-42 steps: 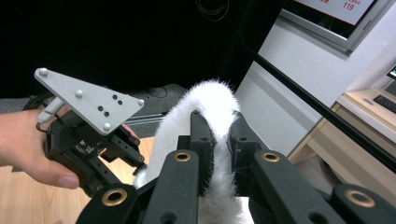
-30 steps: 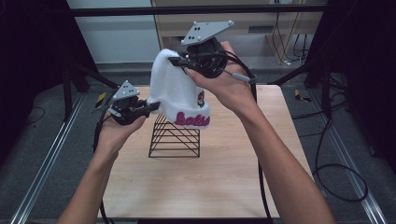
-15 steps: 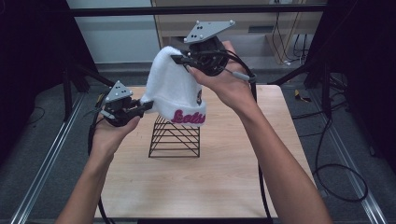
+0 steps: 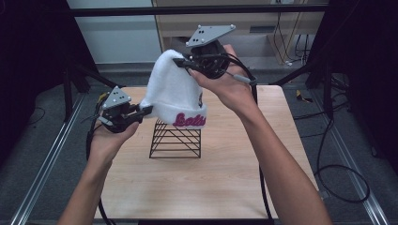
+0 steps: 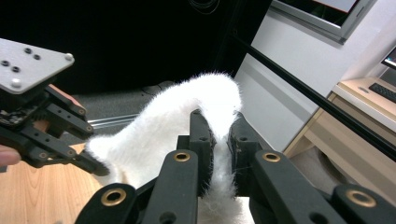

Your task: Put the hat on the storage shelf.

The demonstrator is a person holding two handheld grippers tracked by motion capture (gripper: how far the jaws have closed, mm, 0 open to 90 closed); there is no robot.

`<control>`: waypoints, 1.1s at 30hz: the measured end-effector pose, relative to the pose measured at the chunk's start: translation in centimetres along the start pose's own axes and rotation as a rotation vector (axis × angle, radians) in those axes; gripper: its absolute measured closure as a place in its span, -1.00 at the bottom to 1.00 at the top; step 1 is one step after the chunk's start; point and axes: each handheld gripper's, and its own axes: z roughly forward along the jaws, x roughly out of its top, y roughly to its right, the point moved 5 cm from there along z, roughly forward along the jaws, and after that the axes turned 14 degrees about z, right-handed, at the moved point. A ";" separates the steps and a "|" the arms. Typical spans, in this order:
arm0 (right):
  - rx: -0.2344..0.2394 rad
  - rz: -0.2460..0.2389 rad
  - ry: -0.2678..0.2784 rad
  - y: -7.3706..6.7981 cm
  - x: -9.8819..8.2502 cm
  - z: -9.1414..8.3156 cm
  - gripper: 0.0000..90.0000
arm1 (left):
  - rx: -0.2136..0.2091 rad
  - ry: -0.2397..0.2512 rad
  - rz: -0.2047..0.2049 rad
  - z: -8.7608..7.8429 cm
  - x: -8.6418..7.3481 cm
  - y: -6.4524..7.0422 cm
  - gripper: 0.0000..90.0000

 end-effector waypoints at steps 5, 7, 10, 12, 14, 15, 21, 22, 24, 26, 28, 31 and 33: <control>0.002 -0.002 -0.007 0.1 -0.2 0.2 0.85 | 0.003 -0.008 0.006 0.0 -0.3 0.1 0.69; -0.001 0.000 -0.018 0.3 -0.5 0.5 0.85 | -0.006 -0.017 -0.003 0.1 -0.5 0.2 0.68; -0.002 0.004 -0.022 0.4 -0.7 0.7 0.85 | -0.009 -0.019 -0.010 0.2 -0.7 0.4 0.68; -0.001 0.008 -0.030 0.6 -0.9 1.0 0.85 | -0.012 -0.020 -0.012 0.3 -0.8 0.4 0.68; -0.002 0.009 -0.033 0.6 -1.0 1.1 0.85 | -0.013 -0.021 -0.016 0.3 -1.0 0.4 0.68; -0.002 0.011 -0.036 0.7 -1.2 1.3 0.85 | -0.013 -0.023 -0.019 0.3 -1.1 0.4 0.68; -0.001 0.022 -0.049 0.9 -1.8 2.0 0.84 | -0.006 -0.028 -0.029 0.5 -1.7 0.2 0.68; 0.000 0.019 -0.051 1.0 -1.9 2.1 0.84 | -0.006 -0.028 -0.029 0.6 -1.8 0.2 0.68; -0.001 0.018 -0.055 1.0 -2.1 2.4 0.84 | -0.001 -0.031 -0.028 0.8 -1.9 0.1 0.68; -0.004 0.021 -0.063 1.1 -2.3 2.6 0.84 | 0.003 -0.035 -0.029 1.1 -2.1 0.1 0.68; -0.004 0.021 -0.064 1.2 -2.4 2.7 0.84 | 0.010 -0.040 -0.036 1.3 -2.3 0.0 0.68; -0.002 0.020 -0.067 1.3 -2.6 2.9 0.84 | 0.010 -0.046 -0.041 1.7 -2.7 -0.2 0.68; 0.000 0.022 -0.070 1.4 -2.8 3.1 0.84 | 0.012 -0.049 -0.044 1.9 -2.8 -0.3 0.68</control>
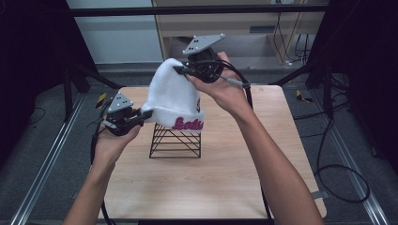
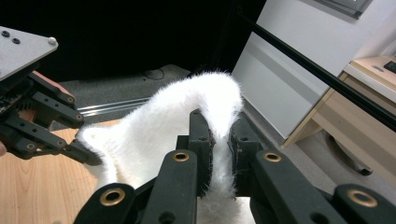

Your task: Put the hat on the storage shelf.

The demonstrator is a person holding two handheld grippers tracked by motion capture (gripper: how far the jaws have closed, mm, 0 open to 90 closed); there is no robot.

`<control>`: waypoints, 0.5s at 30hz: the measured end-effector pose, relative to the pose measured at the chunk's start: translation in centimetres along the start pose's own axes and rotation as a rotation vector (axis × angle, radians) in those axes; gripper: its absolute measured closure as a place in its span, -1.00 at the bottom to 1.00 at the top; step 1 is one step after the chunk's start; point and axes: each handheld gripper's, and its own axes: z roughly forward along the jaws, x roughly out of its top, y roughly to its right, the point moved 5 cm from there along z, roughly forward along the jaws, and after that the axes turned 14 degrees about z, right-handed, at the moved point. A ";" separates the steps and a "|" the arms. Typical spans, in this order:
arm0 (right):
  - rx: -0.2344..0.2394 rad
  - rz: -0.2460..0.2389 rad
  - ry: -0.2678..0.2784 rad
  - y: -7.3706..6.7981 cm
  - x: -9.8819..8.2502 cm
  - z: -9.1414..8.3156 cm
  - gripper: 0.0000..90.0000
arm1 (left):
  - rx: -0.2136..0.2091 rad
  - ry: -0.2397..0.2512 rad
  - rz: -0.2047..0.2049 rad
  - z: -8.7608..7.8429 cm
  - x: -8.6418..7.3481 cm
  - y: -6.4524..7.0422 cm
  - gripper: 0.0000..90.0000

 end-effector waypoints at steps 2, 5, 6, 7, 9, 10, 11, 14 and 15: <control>0.002 0.000 -0.001 0.1 -0.1 0.2 0.84 | 0.004 0.000 -0.003 0.3 -0.1 -0.1 0.68; 0.002 0.003 -0.005 0.3 -0.3 0.5 0.84 | 0.007 -0.002 -0.013 0.7 -0.4 -0.2 0.67; 0.004 0.006 -0.005 0.4 -0.4 0.6 0.84 | 0.012 0.001 -0.016 0.8 -0.5 -0.2 0.67; 0.005 0.009 -0.005 0.4 -0.4 0.7 0.84 | 0.013 -0.001 -0.019 0.9 -0.6 -0.2 0.67; 0.010 0.007 -0.010 0.4 -0.8 1.0 0.84 | 0.014 -0.002 -0.027 1.1 -1.1 -0.2 0.67; 0.010 0.007 -0.010 0.4 -0.8 1.0 0.84 | 0.014 -0.002 -0.027 1.1 -1.1 -0.2 0.67; 0.011 0.006 -0.011 0.5 -0.9 1.1 0.84 | 0.012 -0.004 -0.026 1.1 -1.2 -0.2 0.67; 0.015 0.007 -0.012 0.5 -1.2 1.2 0.84 | 0.012 0.003 -0.033 1.1 -1.5 0.0 0.67; 0.017 0.007 -0.011 0.4 -1.3 1.2 0.84 | 0.013 0.000 -0.029 1.0 -1.6 0.0 0.67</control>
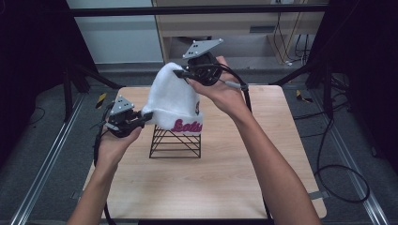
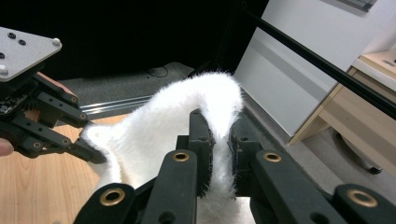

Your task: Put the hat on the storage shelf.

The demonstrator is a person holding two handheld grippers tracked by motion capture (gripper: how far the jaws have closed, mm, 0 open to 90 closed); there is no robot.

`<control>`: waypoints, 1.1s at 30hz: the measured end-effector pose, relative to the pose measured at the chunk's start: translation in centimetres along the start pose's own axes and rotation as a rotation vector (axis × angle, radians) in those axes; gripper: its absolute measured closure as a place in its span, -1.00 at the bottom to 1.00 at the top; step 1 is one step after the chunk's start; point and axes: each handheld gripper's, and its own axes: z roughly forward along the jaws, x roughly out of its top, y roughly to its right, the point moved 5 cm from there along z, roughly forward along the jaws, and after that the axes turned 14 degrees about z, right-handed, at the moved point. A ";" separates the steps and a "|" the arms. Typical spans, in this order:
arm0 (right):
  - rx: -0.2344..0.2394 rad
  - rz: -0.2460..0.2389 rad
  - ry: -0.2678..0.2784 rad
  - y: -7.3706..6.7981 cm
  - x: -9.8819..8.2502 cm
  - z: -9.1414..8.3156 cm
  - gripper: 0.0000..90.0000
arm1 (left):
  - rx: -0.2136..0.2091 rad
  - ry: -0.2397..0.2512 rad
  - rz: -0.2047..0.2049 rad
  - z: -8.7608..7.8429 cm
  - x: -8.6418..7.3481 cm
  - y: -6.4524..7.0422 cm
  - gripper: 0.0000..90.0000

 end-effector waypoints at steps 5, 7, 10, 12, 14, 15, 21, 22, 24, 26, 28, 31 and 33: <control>0.006 -0.004 -0.002 -0.4 -0.4 -0.1 0.84 | -0.006 -0.002 0.005 -0.4 -0.5 0.3 0.67; 0.008 -0.010 -0.001 -0.7 -0.6 -0.1 0.84 | -0.007 -0.001 0.006 -0.5 -0.7 0.5 0.67; 0.012 -0.017 -0.003 -1.1 -0.8 -0.1 0.84 | 0.000 -0.010 0.015 -0.6 -1.0 0.4 0.67; 0.013 -0.022 -0.005 -1.3 -0.9 -0.2 0.84 | 0.002 -0.008 0.008 -0.7 -1.2 0.3 0.67; 0.014 -0.024 -0.007 -1.5 -1.1 -0.2 0.84 | 0.002 -0.005 0.000 -0.7 -1.4 0.2 0.67; 0.015 -0.025 -0.007 -1.6 -1.1 -0.2 0.84 | 0.001 -0.006 -0.002 -0.7 -1.6 0.2 0.67; 0.020 -0.038 -0.020 -2.2 -1.6 0.0 0.84 | -0.003 -0.013 -0.004 -0.5 -2.7 0.6 0.67; 0.020 -0.038 -0.023 -2.4 -1.7 0.0 0.84 | -0.002 -0.020 0.002 -0.5 -2.8 0.7 0.67; 0.020 -0.048 -0.031 -2.6 -1.9 0.2 0.84 | 0.001 -0.026 0.007 -0.4 -3.1 0.8 0.67; 0.020 -0.052 -0.035 -2.8 -2.1 0.3 0.84 | -0.001 -0.023 0.006 -0.4 -3.4 1.0 0.66; 0.022 -0.056 -0.041 -3.1 -2.4 0.3 0.84 | -0.010 -0.024 0.006 -0.3 -3.8 1.2 0.66; 0.023 -0.064 -0.055 -3.3 -2.7 0.5 0.84 | -0.016 -0.030 0.008 -0.1 -4.4 1.5 0.65; 0.024 -0.066 -0.065 -3.4 -3.1 0.6 0.84 | -0.024 -0.036 0.007 0.1 -4.8 1.7 0.65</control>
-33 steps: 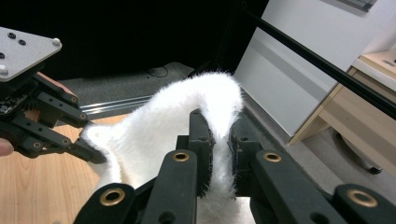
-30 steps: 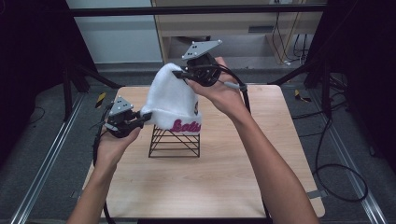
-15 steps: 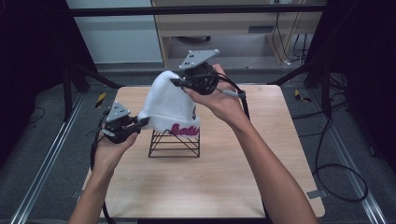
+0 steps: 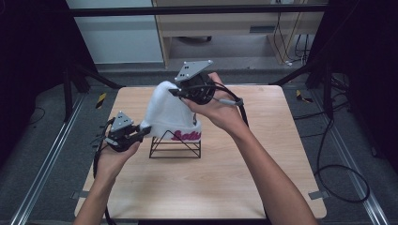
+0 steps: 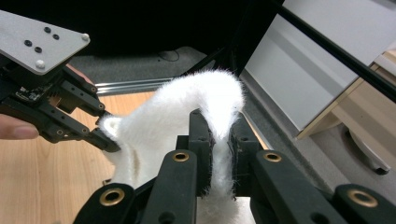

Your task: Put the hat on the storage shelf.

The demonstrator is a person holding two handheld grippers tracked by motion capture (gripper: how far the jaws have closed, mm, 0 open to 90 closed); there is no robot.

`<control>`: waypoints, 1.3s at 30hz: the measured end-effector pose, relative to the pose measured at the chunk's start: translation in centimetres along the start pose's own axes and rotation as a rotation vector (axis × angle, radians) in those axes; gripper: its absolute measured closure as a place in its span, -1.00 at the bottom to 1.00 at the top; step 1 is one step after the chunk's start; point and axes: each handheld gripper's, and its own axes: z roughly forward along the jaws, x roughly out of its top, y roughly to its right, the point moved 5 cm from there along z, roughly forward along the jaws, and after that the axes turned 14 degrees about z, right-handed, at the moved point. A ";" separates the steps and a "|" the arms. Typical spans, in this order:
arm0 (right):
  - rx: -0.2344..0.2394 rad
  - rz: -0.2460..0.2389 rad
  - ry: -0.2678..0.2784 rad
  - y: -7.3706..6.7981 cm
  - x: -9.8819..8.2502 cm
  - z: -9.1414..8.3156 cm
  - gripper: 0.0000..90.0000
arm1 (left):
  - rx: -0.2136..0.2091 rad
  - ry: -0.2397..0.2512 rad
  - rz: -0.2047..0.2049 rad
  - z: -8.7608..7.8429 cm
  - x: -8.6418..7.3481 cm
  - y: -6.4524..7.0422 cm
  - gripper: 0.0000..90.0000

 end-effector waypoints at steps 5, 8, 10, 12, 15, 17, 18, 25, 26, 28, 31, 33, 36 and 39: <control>0.003 -0.007 -0.020 -0.4 -0.8 0.5 0.84 | -0.011 -0.013 -0.003 0.4 -0.9 0.2 0.65; 0.009 -0.005 -0.027 -0.6 -1.4 0.7 0.84 | -0.017 -0.018 -0.004 0.5 -1.3 0.4 0.65; 0.011 -0.004 -0.031 -0.7 -1.6 0.8 0.84 | -0.023 -0.024 -0.006 0.7 -1.7 0.5 0.64; 0.011 -0.006 -0.042 -0.9 -2.0 0.9 0.84 | -0.025 -0.026 -0.007 0.8 -2.1 0.6 0.64; 0.013 -0.003 -0.051 -1.0 -2.5 1.1 0.84 | -0.033 -0.033 -0.009 1.1 -2.6 0.8 0.64; 0.014 -0.002 -0.057 -1.1 -2.8 1.3 0.84 | -0.040 -0.039 -0.007 1.3 -2.9 0.9 0.64; 0.014 0.000 -0.059 -1.1 -3.0 1.3 0.84 | -0.043 -0.042 0.000 1.3 -3.0 0.9 0.64; 0.016 0.011 -0.081 -1.3 -4.2 1.8 0.84 | -0.052 -0.056 -0.003 1.8 -3.9 1.2 0.63; 0.016 0.011 -0.081 -1.3 -4.2 1.8 0.84 | -0.053 -0.058 -0.005 1.8 -4.1 1.2 0.63; 0.016 0.013 -0.086 -1.4 -4.5 1.9 0.84 | -0.055 -0.059 -0.008 1.9 -4.3 1.2 0.63; 0.022 0.015 -0.095 -1.7 -5.0 2.1 0.84 | -0.061 -0.066 -0.006 2.1 -4.8 1.4 0.62; 0.024 0.014 -0.099 -1.7 -5.1 2.2 0.84 | -0.062 -0.072 -0.007 2.2 -5.1 1.5 0.62; 0.027 0.016 -0.104 -1.9 -5.4 2.4 0.84 | -0.061 -0.069 -0.019 2.3 -5.5 1.5 0.62; 0.030 0.018 -0.111 -2.1 -5.6 2.5 0.84 | -0.061 -0.067 -0.029 2.3 -5.9 1.3 0.62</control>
